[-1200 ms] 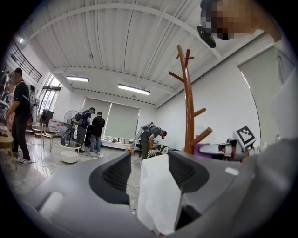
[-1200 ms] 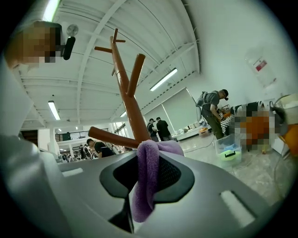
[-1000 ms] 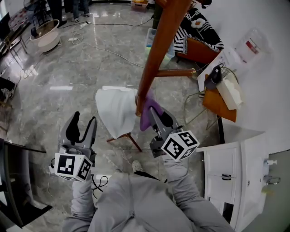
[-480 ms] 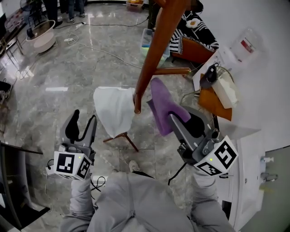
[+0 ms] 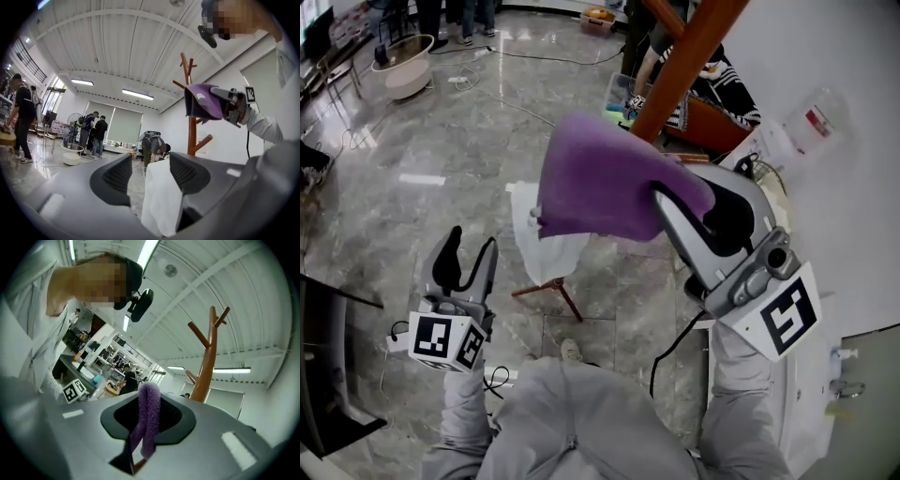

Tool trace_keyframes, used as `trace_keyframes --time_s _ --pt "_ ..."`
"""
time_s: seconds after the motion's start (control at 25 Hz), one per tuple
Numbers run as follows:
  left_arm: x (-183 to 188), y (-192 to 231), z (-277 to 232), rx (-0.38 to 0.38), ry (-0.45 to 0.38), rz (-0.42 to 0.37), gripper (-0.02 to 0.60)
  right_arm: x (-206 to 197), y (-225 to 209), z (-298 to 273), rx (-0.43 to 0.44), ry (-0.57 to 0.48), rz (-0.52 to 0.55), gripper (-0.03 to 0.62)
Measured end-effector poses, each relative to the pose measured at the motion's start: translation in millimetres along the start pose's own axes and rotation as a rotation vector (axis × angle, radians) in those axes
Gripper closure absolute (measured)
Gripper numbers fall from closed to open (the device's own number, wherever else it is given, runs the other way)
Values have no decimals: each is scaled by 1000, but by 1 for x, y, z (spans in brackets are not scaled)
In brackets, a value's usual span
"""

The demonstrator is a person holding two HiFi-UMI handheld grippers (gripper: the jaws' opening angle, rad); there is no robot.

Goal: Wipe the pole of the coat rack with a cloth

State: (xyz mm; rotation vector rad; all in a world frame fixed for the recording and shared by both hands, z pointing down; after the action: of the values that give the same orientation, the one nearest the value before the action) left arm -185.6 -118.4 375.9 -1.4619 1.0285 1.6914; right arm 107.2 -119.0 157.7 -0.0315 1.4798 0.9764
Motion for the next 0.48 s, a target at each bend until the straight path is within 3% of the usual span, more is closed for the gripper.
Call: trace_keyframes --time_s 0.16,0.28,0.36,0.48 --pt "0 4 9 30 -3 -1 310 -27 13 -29 -76 43 287 530" --pt "-1 6 18 55 1 1 310 -60 41 -32 -10 158 485 530" --pt "-2 6 20 64 4 0 310 -79 53 -29 56 199 486 530" --pt "-2 7 20 65 8 -1 310 -90 53 -21 62 234 412 530"
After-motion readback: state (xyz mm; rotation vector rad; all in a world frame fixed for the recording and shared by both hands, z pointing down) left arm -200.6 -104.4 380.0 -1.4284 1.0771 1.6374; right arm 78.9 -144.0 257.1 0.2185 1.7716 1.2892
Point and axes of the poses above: the fingertips, and each gripper's own axes: z backward along the fingers, y to its left, x out of its top, the point moved 9 cm from there along z, backward along the fingers, and after that the axes turned 6 degrees about -x, right-handed, at the moved point
